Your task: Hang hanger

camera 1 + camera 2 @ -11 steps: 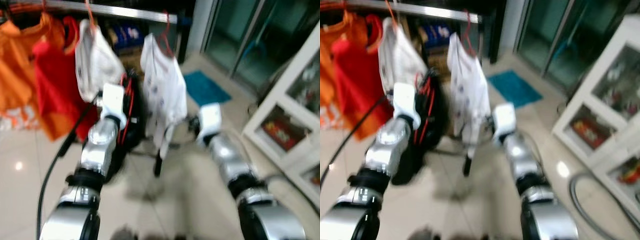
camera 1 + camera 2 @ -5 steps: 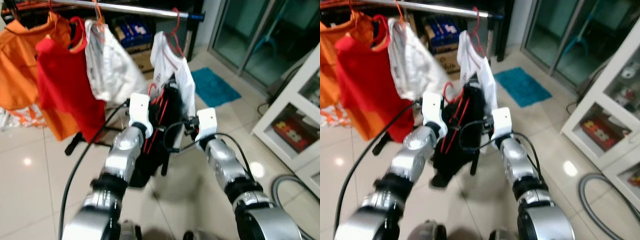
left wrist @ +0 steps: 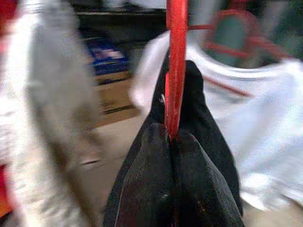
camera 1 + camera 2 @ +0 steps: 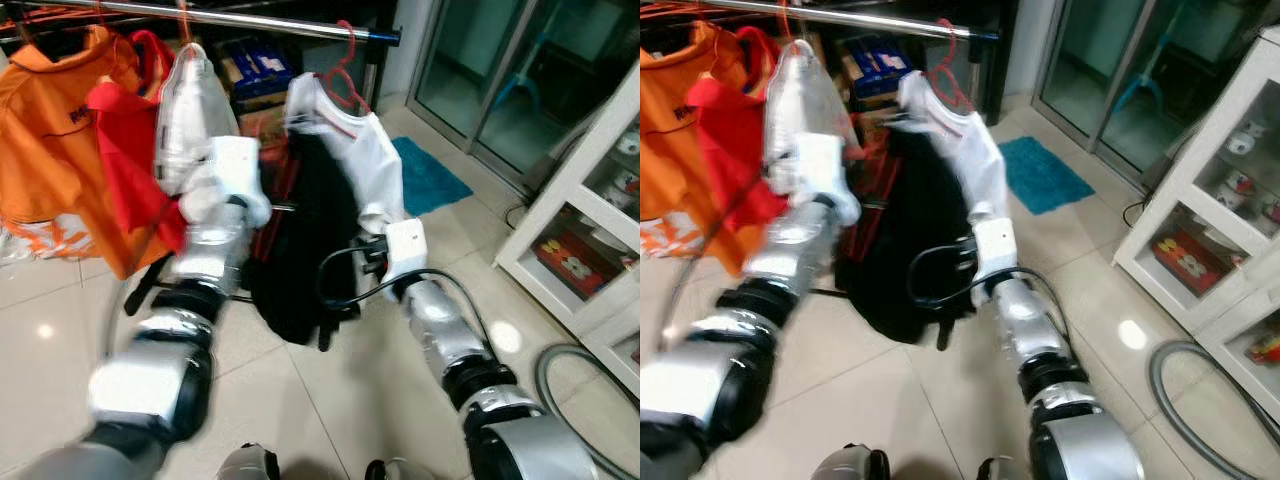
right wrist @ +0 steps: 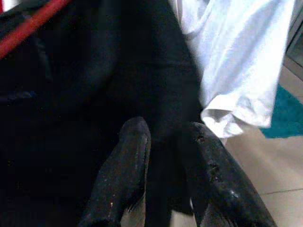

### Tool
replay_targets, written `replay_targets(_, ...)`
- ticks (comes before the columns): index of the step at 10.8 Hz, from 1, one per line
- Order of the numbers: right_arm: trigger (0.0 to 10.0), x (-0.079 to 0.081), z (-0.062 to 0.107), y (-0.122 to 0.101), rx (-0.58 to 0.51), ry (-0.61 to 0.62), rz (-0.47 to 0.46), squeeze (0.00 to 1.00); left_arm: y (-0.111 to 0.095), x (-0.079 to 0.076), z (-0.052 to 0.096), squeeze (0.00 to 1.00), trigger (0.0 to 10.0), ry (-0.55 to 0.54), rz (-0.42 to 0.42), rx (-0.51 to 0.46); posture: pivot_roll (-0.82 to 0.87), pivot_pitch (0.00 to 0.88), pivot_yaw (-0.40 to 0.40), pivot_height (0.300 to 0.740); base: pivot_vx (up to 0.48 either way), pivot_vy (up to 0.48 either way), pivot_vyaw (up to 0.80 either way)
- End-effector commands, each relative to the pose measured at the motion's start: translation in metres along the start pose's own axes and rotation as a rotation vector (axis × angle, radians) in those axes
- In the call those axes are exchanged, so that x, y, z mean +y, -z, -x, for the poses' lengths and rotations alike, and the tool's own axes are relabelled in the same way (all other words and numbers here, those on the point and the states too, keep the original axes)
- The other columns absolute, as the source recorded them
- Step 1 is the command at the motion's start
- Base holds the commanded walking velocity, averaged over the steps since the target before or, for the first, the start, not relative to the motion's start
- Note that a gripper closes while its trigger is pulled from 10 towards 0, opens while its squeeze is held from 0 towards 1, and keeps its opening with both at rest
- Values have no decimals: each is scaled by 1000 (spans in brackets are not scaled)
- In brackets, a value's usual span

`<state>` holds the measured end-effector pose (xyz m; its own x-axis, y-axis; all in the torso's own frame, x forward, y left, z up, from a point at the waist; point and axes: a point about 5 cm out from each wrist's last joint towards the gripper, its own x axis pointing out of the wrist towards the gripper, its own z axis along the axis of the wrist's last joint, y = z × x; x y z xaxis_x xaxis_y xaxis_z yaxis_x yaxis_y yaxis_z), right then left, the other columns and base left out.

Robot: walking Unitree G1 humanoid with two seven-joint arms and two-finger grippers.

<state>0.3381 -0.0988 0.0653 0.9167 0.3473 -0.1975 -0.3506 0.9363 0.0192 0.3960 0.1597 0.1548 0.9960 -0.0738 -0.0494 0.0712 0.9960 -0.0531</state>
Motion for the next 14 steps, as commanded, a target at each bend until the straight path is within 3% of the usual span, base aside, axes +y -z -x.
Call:
replay_targets(1,10000,0,1,3,18,-9,8,0,-15,15,-1,0,10000,-94,20,-66,82,75,3,740,0,0,0)
replay_targets(3,10000,1,3,5,23,-28,2,0,-13,26,6,0,10000,-168,47,-113,86,81,-3,740,0,0,0)
replay_targets(5,10000,-1,2,-2,-25,-8,-17,0,-30,25,23,0,10000,-163,-43,-250,102,85,-16,740,0,0,0)
replay_targets(7,10000,-9,0,-22,-138,73,-42,0,-34,30,27,0,10000,-133,-77,-261,113,84,-20,740,206,0,0)
replay_targets(8,10000,-6,-1,-36,-211,65,-45,0,-37,30,30,0,10000,-114,-97,-258,114,82,-21,740,454,0,0)
replay_targets(14,10000,-6,-1,-36,-223,94,-59,0,-44,9,33,0,10000,80,-169,-234,108,66,-16,740,459,0,0)
